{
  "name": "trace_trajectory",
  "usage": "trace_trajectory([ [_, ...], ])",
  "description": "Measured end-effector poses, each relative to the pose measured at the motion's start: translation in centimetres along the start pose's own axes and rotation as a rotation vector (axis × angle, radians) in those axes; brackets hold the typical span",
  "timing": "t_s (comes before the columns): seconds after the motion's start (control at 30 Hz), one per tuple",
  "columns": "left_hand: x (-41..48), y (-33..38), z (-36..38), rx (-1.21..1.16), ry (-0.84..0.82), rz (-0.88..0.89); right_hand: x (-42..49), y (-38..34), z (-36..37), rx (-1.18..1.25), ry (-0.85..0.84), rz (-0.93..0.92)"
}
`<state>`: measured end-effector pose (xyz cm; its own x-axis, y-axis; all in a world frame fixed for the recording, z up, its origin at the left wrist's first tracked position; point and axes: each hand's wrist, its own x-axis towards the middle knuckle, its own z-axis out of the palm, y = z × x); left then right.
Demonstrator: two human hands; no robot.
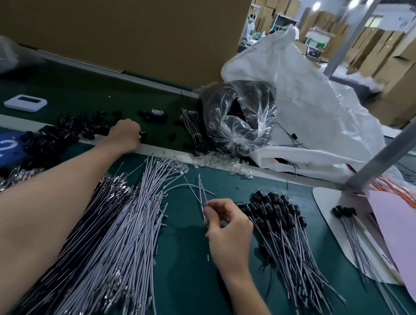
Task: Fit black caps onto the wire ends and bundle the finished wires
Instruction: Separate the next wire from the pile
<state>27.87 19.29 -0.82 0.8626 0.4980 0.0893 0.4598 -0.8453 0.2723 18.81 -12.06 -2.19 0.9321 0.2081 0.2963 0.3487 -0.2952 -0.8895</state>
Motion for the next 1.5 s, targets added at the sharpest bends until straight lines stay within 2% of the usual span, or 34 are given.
trace_trajectory([
  [0.27,-0.9,-0.4,-0.3,-0.284,0.175,0.083,0.1,0.3,-0.1,0.018,0.0,0.017],
  [0.43,-4.3,3.1,-3.0,-0.493,0.234,0.106,0.3,0.2,-0.1,0.054,0.035,0.014],
  [0.5,-7.3,5.2,-4.1,-0.654,0.164,0.097,0.5,0.0,-0.2,0.081,0.086,-0.003],
  [0.57,-11.1,7.2,-4.2,-0.83,0.009,0.089,0.7,0.0,-0.6,0.109,0.171,-0.014],
  [0.63,-14.6,8.6,-2.7,-0.821,-0.106,0.13,0.9,0.0,-1.0,0.12,0.234,-0.007],
  [0.73,-18.0,9.8,-0.2,-0.708,-0.158,0.166,0.7,0.1,-1.2,0.1,0.238,-0.011],
  [0.97,-19.3,9.4,-2.7,-0.991,-0.076,0.119,0.2,-0.3,-1.5,0.092,0.196,-0.101],
  [1.03,-20.4,9.1,-3.1,-1.13,-0.079,0.061,0.3,-0.4,-1.7,0.081,0.166,-0.139],
  [1.17,-22.6,9.0,-2.2,-1.342,0.052,-0.132,0.4,-0.4,-2.0,0.024,0.071,-0.191],
  [1.33,-22.9,8.9,-1.8,-1.386,0.173,-0.131,0.3,-0.5,-2.1,-0.074,0.062,-0.28],
  [1.5,-22.7,8.9,-1.7,-1.397,0.17,-0.08,0.4,-0.5,-2.3,-0.129,0.078,-0.331],
])
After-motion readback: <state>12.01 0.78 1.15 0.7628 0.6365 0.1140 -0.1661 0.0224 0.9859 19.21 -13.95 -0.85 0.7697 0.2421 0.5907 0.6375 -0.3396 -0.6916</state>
